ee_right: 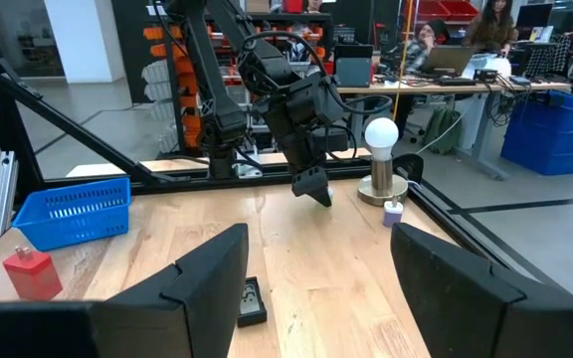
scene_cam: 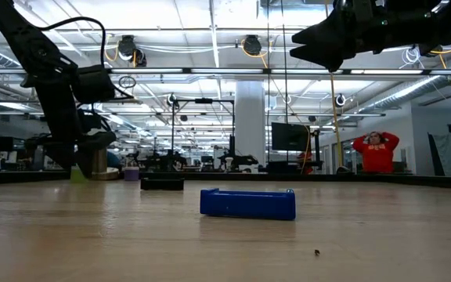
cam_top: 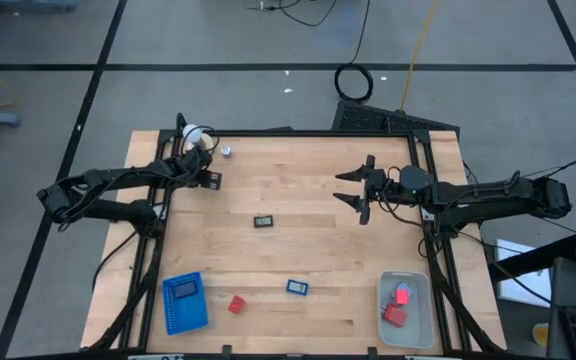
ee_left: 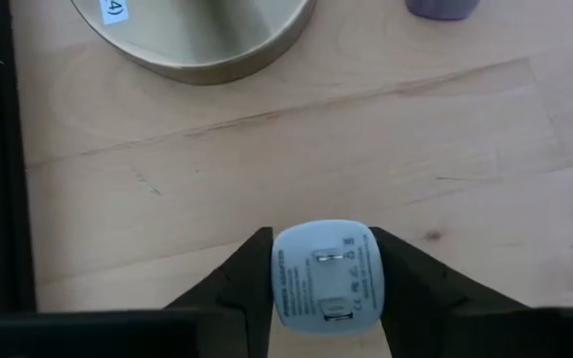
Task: Pick & Place Office items
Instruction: Put the light green charger adapter into the gray bin
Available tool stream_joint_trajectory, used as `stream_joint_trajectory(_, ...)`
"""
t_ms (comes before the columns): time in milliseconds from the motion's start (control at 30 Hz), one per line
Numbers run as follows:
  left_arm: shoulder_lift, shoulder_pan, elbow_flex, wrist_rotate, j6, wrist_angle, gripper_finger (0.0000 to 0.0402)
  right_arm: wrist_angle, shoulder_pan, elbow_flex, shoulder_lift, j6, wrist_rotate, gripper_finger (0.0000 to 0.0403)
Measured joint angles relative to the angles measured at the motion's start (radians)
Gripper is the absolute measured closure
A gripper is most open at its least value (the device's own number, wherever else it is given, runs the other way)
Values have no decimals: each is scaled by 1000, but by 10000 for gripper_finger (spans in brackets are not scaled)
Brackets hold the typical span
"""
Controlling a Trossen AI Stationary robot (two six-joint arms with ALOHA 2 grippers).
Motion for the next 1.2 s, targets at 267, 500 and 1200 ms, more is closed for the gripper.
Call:
stream_joint_trajectory(267,0,-1,0,25,1,5,267,0,0,0,0,11,0,161)
stream_joint_trajectory(500,-30,-3,0,128,21,49,267,-1,0,0,0,26,0,161)
stream_joint_trajectory(1200,-311,-208,0,335,-159,486,267,306,56,0,69,-131,27,160)
